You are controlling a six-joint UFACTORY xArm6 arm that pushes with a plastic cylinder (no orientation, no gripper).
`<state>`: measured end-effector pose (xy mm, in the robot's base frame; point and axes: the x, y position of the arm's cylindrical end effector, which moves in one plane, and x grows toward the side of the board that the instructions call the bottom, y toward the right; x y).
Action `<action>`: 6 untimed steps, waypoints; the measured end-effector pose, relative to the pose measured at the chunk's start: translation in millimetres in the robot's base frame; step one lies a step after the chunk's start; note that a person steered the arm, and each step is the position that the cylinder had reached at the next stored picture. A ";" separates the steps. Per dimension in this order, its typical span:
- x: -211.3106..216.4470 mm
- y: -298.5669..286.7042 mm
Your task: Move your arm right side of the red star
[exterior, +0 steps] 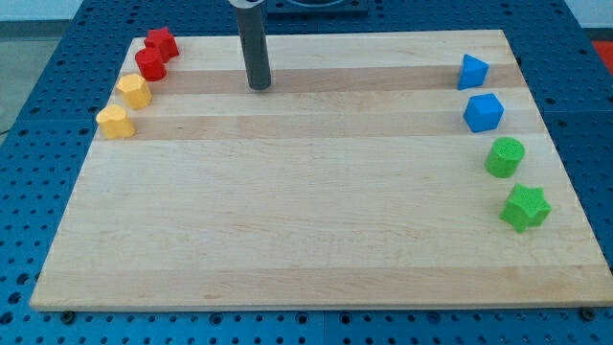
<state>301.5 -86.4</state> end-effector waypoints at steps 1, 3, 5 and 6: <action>0.0 -0.1; 62.3 33.1; -99.0 -10.8; -110.2 -28.2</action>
